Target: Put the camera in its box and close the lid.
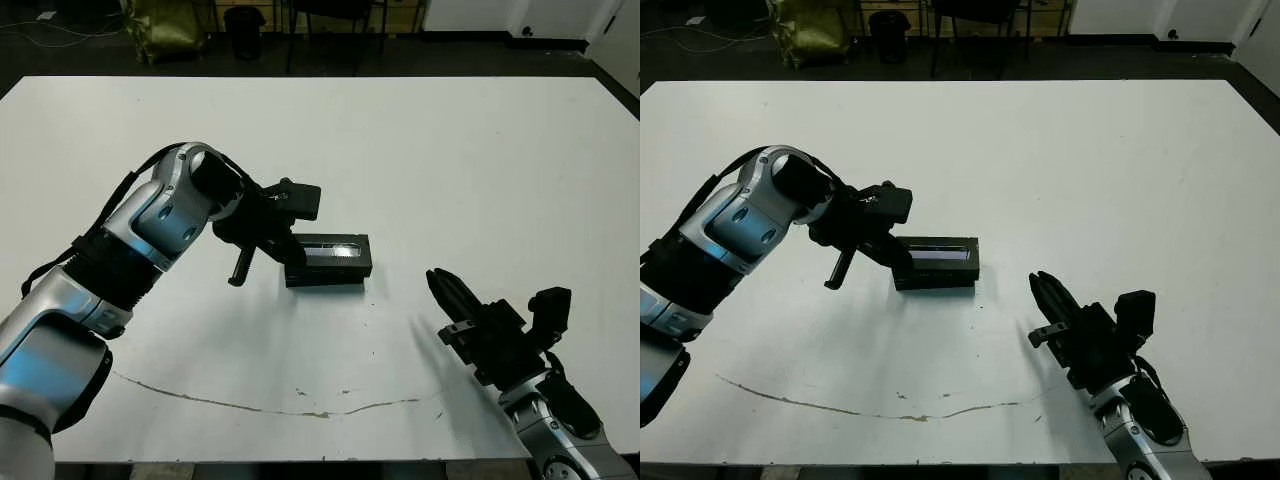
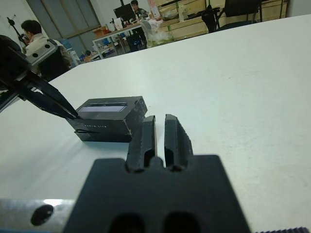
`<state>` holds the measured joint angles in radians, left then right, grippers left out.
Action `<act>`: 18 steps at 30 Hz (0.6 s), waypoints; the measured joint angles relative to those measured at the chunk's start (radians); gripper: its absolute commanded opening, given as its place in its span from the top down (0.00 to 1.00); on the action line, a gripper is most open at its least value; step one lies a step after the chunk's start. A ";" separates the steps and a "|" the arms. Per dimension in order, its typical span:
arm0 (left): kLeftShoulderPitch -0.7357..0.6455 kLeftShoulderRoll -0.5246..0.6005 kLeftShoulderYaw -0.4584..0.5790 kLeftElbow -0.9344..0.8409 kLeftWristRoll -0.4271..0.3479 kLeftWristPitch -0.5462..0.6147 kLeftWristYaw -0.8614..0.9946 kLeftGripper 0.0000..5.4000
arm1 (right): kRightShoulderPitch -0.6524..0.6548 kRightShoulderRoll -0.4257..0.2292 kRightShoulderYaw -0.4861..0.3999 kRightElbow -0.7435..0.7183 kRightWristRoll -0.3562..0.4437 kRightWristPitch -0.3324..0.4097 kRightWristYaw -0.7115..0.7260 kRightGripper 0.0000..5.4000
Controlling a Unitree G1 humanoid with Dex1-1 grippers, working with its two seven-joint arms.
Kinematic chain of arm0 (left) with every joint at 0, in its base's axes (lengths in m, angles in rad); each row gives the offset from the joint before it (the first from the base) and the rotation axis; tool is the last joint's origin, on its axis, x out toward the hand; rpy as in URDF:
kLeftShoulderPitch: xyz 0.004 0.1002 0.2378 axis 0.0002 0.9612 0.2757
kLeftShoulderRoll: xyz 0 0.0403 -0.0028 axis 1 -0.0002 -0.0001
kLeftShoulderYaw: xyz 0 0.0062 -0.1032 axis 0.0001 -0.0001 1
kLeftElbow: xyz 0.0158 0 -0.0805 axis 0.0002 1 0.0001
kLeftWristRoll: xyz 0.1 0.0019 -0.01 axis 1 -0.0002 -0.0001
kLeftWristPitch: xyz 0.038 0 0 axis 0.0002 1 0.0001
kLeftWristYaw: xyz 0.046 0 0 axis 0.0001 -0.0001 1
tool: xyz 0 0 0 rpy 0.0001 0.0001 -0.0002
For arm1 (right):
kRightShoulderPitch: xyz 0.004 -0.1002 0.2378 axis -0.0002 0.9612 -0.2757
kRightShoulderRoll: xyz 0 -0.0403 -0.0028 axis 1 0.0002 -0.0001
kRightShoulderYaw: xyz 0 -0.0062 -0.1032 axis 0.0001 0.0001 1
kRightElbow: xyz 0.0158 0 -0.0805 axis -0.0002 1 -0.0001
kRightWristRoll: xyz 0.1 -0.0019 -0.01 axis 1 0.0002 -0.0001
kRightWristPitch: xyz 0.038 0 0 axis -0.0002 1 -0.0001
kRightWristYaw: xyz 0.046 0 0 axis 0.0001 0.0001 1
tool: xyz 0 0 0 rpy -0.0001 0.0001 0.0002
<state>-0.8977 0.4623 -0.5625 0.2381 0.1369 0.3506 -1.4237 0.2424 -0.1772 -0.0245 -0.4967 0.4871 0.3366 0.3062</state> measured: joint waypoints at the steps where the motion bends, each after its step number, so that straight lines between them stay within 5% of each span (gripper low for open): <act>1: 0.000 0.000 -0.001 -0.002 0.000 0.000 0.001 1.00 | 0.000 0.000 0.000 0.001 -0.001 -0.002 0.000 1.00; 9: 0.021 0.015 0.012 -0.052 -0.013 -0.024 0.003 1.00 | 0.000 0.000 -0.001 0.005 -0.003 -0.007 0.010 1.00; 18: 0.047 0.072 0.074 -0.282 -0.147 0.193 -0.037 1.00 | 0.003 0.000 -0.004 0.005 0.003 -0.014 0.015 1.00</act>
<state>-0.8503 0.5348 -0.4883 -0.0441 -0.0102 0.5431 -1.4611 0.2458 -0.1774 -0.0281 -0.4915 0.4903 0.3228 0.3208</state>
